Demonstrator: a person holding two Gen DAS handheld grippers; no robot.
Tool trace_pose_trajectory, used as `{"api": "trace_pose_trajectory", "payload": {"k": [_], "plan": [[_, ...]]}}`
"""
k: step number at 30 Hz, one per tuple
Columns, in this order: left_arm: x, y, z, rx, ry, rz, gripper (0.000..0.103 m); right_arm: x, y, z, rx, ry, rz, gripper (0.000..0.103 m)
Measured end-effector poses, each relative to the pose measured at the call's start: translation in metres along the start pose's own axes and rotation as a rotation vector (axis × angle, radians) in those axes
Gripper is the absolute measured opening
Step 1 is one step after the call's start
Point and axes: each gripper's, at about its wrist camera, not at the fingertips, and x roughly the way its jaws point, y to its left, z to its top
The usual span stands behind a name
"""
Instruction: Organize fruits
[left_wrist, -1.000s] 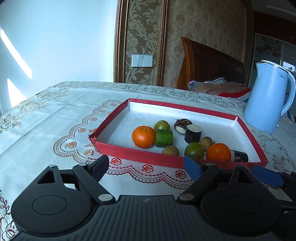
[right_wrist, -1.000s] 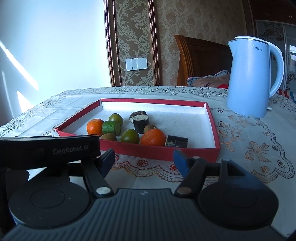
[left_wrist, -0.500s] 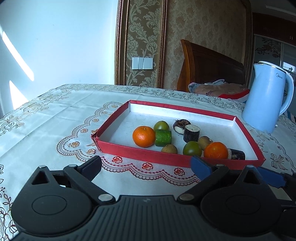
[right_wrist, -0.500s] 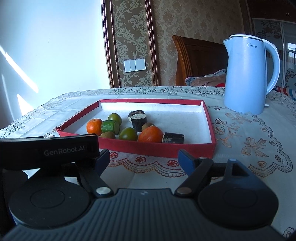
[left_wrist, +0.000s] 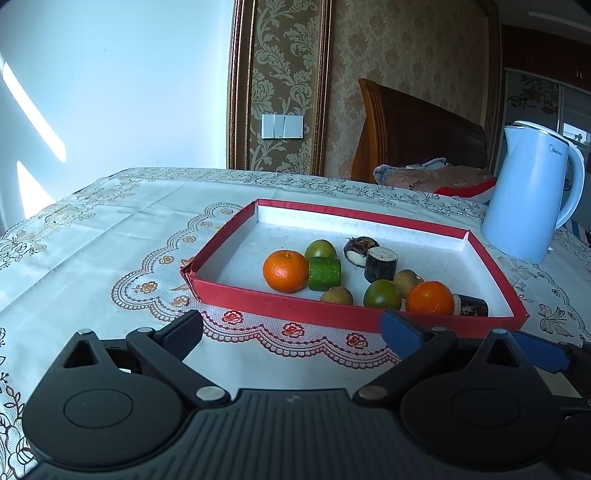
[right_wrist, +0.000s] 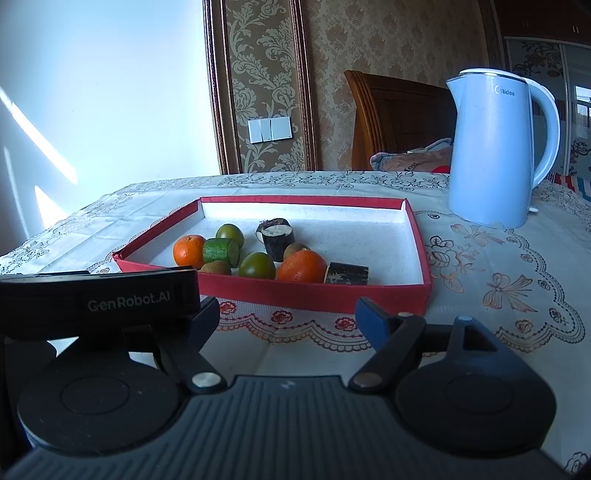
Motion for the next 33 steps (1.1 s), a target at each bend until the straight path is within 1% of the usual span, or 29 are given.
{"api": "trace_pose_trajectory", "payload": {"k": [33], "plan": [[0.0022,0.0007,-0.001,-0.002,0.009,0.006,0.103,0.0016,0.0004,-0.0012,-0.004,0.01,-0.003,0.08]]}}
